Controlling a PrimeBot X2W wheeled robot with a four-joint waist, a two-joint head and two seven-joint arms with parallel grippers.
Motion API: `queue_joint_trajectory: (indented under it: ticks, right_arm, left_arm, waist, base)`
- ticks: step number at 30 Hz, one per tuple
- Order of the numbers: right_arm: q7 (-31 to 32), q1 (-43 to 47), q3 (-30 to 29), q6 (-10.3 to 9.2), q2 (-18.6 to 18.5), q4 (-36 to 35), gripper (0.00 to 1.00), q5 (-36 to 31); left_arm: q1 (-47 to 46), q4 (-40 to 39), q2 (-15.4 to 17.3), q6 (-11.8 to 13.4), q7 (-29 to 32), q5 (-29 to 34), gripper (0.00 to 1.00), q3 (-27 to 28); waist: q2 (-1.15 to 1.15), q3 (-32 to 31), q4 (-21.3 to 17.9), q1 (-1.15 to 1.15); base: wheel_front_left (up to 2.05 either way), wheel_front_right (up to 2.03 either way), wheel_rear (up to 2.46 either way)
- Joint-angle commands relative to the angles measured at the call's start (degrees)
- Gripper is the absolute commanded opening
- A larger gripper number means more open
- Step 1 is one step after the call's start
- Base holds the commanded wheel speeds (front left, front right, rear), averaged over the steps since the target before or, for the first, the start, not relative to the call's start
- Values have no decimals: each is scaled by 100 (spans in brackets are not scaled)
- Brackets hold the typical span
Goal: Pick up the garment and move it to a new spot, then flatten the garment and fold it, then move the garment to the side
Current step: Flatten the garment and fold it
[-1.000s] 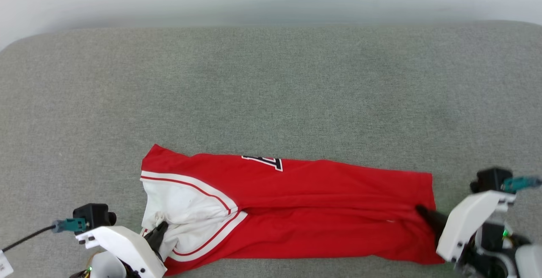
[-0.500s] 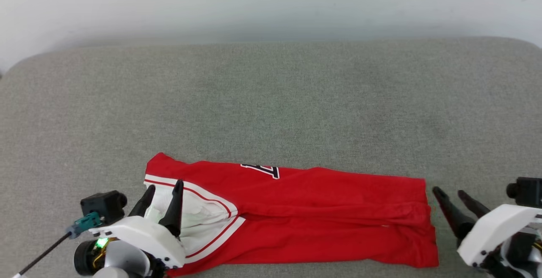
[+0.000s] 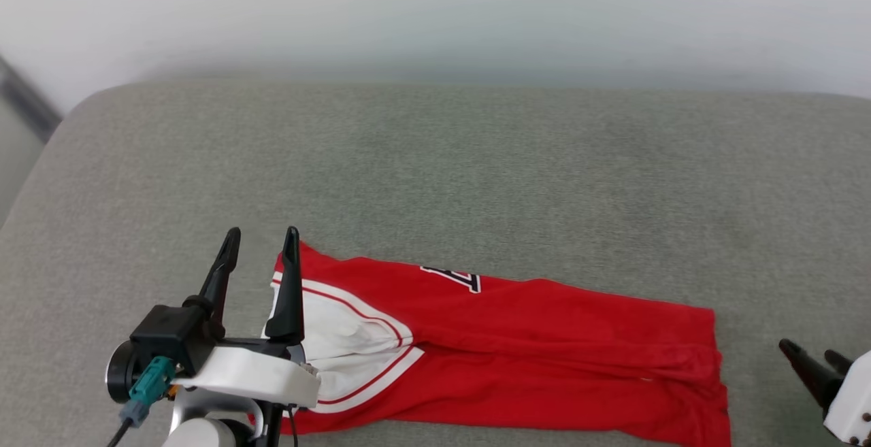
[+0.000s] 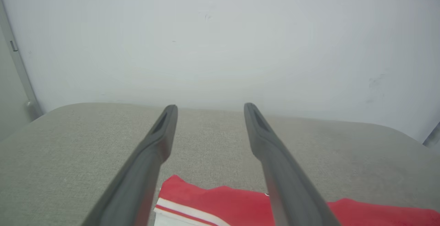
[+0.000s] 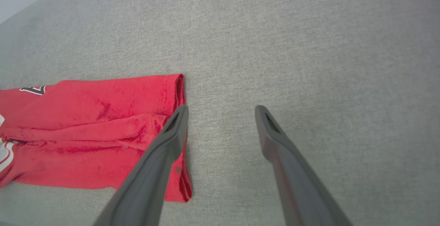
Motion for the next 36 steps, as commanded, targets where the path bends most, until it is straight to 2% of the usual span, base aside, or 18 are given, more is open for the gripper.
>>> queue_joint_trajectory:
  ticks: [1,12,17,18,19,30,36]
  right_arm:
    - [78,69,2,-2,65,-14,100,-36]
    - [514,-182,283,-2,627,753,100,-7]
    - [647,-155,490,-3,674,1336,100,129]
    - [678,-141,553,-2,681,1405,36,155]
    - [687,-143,611,-2,681,1448,0,179]
    - [460,-448,861,-2,262,997,0,194]
    - [467,-552,357,-3,57,1001,0,113]
  left_arm:
    - [62,-63,12,46,-41,68,100,-6]
    - [78,-545,-16,145,-63,260,100,-159]
    - [60,-542,-33,155,-57,256,100,-202]
    - [69,-536,-34,163,-58,258,100,-208]
    - [76,-527,-31,172,-54,266,100,-216]
    - [193,-548,92,261,117,298,100,-247]
    - [246,-613,134,315,156,294,100,-245]
  waist:
    - [0,33,134,1]
    - [0,340,673,1]
    - [0,354,749,1]
    - [0,344,748,1]
    - [0,329,745,1]
    - [0,18,435,1]
    - [0,-36,192,1]
  base:
    - [0,0,0]
    - [0,0,0]
    - [0,0,0]
    - [0,0,0]
    - [0,0,0]
    - [0,0,0]
    - [0,0,0]
